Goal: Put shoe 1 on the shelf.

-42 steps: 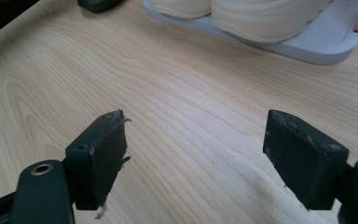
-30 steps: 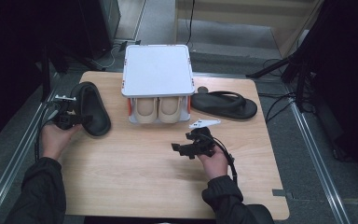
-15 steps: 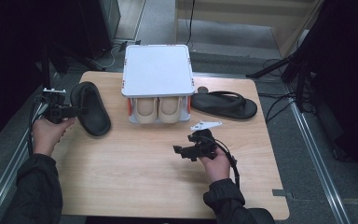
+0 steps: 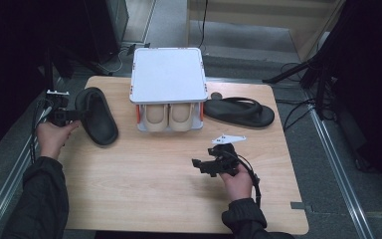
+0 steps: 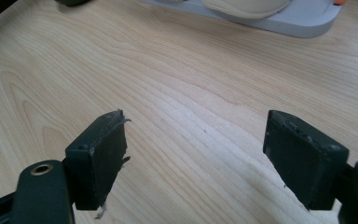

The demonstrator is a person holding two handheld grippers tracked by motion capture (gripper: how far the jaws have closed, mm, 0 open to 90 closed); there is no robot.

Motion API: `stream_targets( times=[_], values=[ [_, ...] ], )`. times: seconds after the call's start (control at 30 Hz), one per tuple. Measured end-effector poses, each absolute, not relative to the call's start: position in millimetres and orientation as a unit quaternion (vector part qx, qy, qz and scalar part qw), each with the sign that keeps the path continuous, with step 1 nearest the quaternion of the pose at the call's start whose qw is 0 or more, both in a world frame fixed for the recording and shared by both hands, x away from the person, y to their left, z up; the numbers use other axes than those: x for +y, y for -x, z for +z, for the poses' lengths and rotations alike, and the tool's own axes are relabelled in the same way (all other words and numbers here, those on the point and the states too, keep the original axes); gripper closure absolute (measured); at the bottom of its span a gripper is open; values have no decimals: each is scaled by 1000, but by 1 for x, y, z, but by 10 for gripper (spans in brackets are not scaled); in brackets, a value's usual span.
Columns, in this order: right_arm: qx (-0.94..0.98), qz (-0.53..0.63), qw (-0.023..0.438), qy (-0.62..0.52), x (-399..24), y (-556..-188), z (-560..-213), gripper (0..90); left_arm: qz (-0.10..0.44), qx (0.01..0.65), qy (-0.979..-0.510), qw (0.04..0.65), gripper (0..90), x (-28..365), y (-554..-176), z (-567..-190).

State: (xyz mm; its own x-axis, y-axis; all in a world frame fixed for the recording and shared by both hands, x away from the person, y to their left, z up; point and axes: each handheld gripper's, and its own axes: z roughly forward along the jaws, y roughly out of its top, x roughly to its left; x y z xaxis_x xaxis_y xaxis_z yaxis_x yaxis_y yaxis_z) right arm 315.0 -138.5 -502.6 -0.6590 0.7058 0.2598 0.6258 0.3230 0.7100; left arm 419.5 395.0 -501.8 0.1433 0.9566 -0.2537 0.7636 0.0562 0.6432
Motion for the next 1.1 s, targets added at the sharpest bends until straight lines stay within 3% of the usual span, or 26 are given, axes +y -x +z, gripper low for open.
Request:
stream_targets(
  times=[0.37, 0.67, 1.1],
  values=[
    [800, 412, 62, -432, -156, -304, -503, 212, 138, 645, -673, 335, 445, 393, -437, -512],
    [793, 412, 66, -445, -165, -299, -503, 211, 137, 648, -666, 342, 610, 394, -442, -517],
    [791, 412, 66, -448, -167, -299, -504, 211, 116, 666, -648, 350, 680, 396, -443, -516]
  ],
)
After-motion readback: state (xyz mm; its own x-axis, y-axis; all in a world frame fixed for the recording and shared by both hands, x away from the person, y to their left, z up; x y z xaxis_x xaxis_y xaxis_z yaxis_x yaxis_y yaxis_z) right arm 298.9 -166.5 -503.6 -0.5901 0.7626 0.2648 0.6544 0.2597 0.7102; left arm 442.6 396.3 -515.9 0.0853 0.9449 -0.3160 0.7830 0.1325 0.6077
